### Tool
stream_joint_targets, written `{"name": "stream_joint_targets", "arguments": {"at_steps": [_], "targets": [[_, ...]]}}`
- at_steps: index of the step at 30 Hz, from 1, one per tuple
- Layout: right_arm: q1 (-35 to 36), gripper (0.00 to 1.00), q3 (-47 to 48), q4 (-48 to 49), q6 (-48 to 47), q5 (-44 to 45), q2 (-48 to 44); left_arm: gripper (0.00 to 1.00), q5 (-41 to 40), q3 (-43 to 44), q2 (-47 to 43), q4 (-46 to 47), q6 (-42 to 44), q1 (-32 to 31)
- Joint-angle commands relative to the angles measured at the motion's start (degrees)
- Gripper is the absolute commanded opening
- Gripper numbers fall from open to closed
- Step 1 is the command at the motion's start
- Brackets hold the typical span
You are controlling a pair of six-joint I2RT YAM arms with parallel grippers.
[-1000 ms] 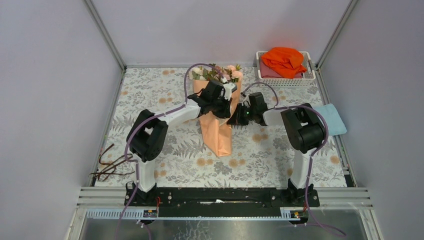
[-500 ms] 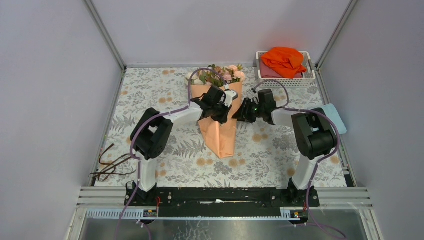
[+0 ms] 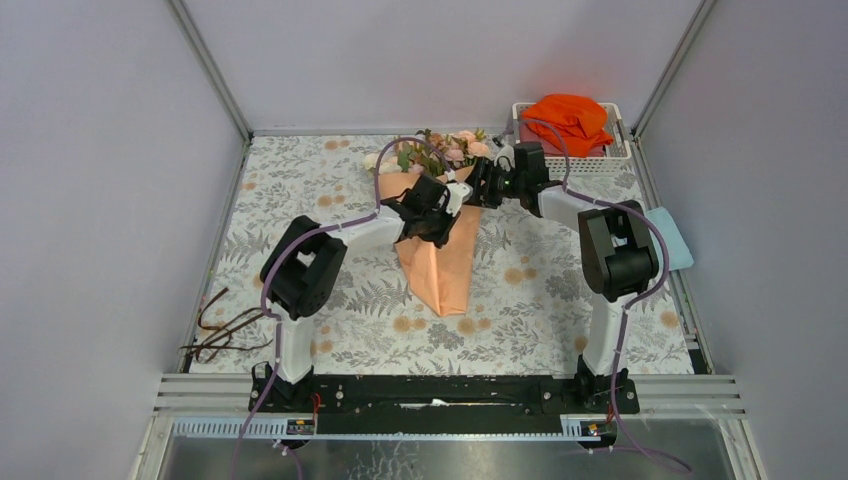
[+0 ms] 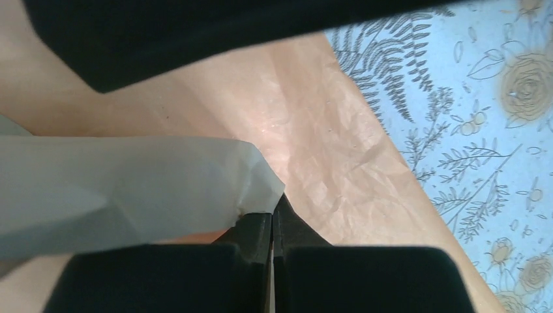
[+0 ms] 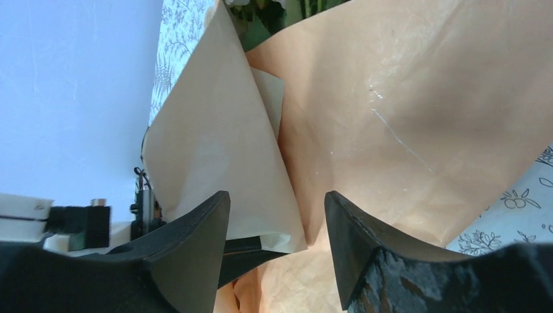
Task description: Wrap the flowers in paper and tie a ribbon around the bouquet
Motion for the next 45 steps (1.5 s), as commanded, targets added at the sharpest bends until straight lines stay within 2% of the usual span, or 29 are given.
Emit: {"name": "stream_joint_targets", "arguments": {"at_steps": [1, 8, 12, 14, 20, 24, 30, 35, 37, 41, 45], "targets": [[2.7, 0.64, 5.3, 0.5, 0.2, -2.7, 4.3, 0.0, 0.9, -0.5, -0.2, 2.4, 3.9, -2.1], [3.1, 0.65, 3.3, 8.1, 5.4, -10.5, 6.7, 0.0, 0.7, -0.8, -0.5, 3.4, 4.3, -2.3], [2.5, 0.65, -3.2, 16.0, 9.8, -11.7, 5.1, 0.0, 0.7, -2.2, -1.3, 4.9, 4.3, -2.3], [2.7, 0.63, -5.0, 17.0, 9.8, -10.5, 4.3, 0.0, 0.7, -1.8, -1.1, 4.3, 4.7, -2.3], [2.9, 0.42, -7.6, 15.2, 8.0, -4.9, 2.9, 0.0, 0.4, -1.2, -0.6, 3.1, 6.5, -2.3], [2.8, 0.21, -6.6, 10.0, 5.1, -1.4, 1.7, 0.0, 0.3, -0.9, -0.5, 2.2, 7.3, -2.3], [2.3, 0.08, -5.7, 8.8, 5.5, 2.5, 1.2, 0.0, -0.4, -0.3, -1.1, 0.7, 9.0, -2.5], [2.3, 0.01, -5.0, 10.3, 6.4, 3.2, 3.3, 0.59, 2.5, 7.0, -2.1, -9.9, 9.6, -2.7], [2.3, 0.0, -4.9, 10.9, 6.7, 3.3, 4.1, 0.76, 4.0, 10.1, -3.1, -14.5, 10.0, -3.0], [2.2, 0.0, -5.1, 12.3, 7.4, 4.1, 4.8, 0.96, 5.4, 15.7, -5.7, -23.3, 10.5, -3.9], [2.2, 0.0, -4.7, 13.6, 8.7, 4.4, 5.4, 0.99, 1.9, 14.5, -9.7, -26.1, 8.2, -4.0]]}}
